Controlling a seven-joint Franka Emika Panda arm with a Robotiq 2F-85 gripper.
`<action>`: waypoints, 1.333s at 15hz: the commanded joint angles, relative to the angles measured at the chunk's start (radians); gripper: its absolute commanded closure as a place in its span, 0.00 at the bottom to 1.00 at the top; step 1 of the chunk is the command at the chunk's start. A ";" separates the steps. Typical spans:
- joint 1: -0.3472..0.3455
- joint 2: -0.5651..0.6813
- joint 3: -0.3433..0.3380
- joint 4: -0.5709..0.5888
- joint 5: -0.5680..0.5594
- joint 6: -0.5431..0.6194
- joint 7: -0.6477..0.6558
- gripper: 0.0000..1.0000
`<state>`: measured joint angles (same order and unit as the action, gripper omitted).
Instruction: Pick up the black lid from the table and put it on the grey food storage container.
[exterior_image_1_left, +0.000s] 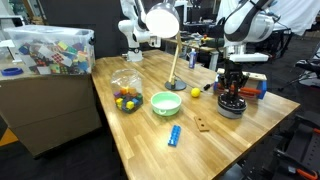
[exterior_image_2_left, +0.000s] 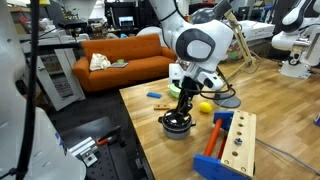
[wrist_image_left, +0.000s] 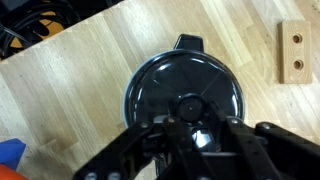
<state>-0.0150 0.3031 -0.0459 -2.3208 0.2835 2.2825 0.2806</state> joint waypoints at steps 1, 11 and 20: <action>-0.021 -0.026 0.007 -0.020 0.029 -0.008 -0.042 0.89; -0.032 -0.046 0.010 -0.056 0.030 -0.008 -0.081 0.07; 0.006 -0.248 0.019 -0.167 -0.033 -0.085 -0.023 0.00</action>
<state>-0.0201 0.1465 -0.0315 -2.4289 0.2803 2.2336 0.2287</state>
